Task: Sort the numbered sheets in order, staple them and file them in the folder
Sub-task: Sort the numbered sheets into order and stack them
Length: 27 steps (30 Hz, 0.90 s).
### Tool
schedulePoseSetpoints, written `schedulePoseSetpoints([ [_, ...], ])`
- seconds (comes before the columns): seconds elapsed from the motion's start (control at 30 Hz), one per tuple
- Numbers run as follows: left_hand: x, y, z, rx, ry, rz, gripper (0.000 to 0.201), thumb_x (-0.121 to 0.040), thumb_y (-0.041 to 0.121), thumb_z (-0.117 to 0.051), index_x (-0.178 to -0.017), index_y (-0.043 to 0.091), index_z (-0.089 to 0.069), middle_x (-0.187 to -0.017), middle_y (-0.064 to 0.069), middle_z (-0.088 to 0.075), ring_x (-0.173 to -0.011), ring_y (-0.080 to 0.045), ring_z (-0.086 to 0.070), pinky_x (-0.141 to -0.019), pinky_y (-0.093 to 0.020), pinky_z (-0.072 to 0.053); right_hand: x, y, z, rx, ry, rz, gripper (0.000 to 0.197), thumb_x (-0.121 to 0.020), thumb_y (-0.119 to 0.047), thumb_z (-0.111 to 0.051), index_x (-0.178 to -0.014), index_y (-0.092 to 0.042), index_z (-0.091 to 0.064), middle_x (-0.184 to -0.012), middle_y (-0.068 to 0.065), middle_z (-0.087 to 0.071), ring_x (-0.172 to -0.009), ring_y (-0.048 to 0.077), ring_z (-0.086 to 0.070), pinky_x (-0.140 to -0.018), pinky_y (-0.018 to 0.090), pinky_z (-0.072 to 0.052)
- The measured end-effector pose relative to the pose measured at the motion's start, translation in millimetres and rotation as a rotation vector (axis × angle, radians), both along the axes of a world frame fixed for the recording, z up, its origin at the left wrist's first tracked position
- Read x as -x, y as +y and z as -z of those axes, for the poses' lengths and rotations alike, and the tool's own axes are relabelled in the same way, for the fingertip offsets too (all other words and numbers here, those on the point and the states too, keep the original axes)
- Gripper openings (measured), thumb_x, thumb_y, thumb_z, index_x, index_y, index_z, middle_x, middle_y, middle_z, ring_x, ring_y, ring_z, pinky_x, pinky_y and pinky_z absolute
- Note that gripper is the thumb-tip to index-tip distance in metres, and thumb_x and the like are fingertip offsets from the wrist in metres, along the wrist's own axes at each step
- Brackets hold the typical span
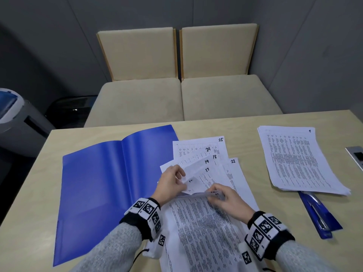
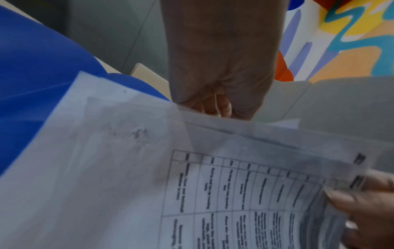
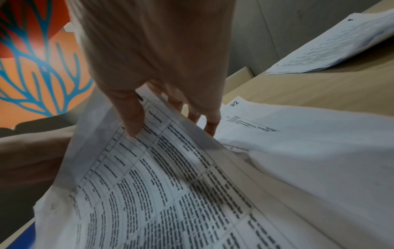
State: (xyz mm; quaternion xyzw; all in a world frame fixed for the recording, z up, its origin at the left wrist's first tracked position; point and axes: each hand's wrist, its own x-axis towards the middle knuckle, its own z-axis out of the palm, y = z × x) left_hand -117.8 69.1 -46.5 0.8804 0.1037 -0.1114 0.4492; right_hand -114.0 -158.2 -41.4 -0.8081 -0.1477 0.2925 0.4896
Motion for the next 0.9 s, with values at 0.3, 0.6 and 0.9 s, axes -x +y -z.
schedulePoseSetpoints([
  [0.3, -9, -7, -15, -0.334, -0.265, 0.189, 0.008, -0.086, 0.018, -0.057, -0.078, 0.017, -0.059, -0.081, 0.004, -0.058, -0.072, -0.021, -0.055, -0.064, -0.039, -0.049, 3, -8, 9, -0.049, -0.036, 0.091, 0.006, -0.088, -0.010, -0.063, -0.085, -0.009, -0.058, -0.080, -0.003, -0.061, -0.076, 0.008, -0.055, -0.074, 0.023, -0.041],
  [0.6, -25, 27, -133, -0.655, -0.928, 0.048, 0.025, -0.080, 0.009, -0.043, -0.103, 0.018, -0.046, -0.084, -0.008, -0.064, -0.058, -0.028, -0.058, -0.041, -0.031, -0.040, 1, -21, 14, -0.032, -0.090, 0.284, 0.016, -0.080, -0.015, -0.074, -0.082, -0.029, -0.066, -0.121, 0.003, -0.049, -0.120, 0.018, -0.045, -0.107, 0.035, -0.035],
  [0.9, -55, 68, -215, -0.111, -0.950, -0.021, 0.018, -0.086, -0.008, -0.040, -0.092, 0.001, -0.054, -0.067, 0.021, -0.051, -0.060, 0.005, -0.042, -0.060, -0.012, -0.033, 13, -21, -60, -0.187, -0.019, 0.114, 0.013, -0.088, -0.031, -0.062, -0.102, -0.030, -0.062, -0.102, -0.013, -0.062, -0.099, -0.006, -0.057, -0.094, 0.020, -0.042],
])
